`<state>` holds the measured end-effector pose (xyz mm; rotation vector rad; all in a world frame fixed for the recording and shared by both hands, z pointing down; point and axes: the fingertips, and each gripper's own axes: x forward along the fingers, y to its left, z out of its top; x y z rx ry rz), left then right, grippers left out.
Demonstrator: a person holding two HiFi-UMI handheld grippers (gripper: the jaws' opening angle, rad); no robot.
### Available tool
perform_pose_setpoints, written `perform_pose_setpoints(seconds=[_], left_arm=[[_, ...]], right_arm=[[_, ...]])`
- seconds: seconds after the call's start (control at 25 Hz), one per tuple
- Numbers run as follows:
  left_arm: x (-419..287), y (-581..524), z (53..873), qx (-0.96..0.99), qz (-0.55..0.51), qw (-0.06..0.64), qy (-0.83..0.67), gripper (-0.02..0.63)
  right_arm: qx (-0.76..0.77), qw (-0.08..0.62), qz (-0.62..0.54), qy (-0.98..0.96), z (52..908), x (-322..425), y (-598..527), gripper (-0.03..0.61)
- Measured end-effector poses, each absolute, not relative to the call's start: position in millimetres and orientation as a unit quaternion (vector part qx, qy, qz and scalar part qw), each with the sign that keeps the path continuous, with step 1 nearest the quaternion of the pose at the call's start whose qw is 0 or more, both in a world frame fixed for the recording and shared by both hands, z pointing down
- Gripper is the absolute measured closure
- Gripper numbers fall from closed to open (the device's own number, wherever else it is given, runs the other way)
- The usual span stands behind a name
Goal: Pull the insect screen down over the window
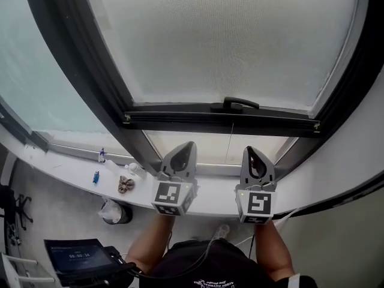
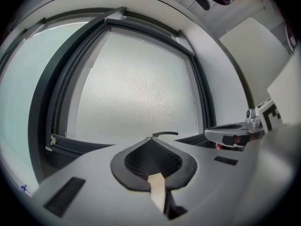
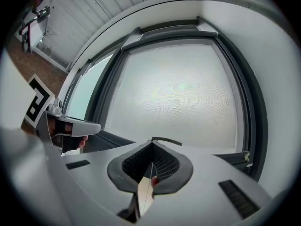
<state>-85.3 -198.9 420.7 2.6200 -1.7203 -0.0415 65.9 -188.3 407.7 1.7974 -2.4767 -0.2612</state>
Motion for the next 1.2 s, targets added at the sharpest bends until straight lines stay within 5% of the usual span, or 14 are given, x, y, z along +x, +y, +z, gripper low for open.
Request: perform_pose_setpoints(seconds=[0.52, 1.2], left_arm=[[-121.2, -116.3, 461.3, 0.849, 0.003, 0.036, -0.527, 0.612], [-78.8, -49.6, 460.6, 0.841, 0.029, 0.022, -0.54, 0.612]], right_arm=[[0.61, 0.068, -0.048, -0.788, 441.6, 25.6, -96.3, 0.577], [0.587, 0.044, -0.043, -0.807, 442.5, 53.1, -33.9, 0.577]])
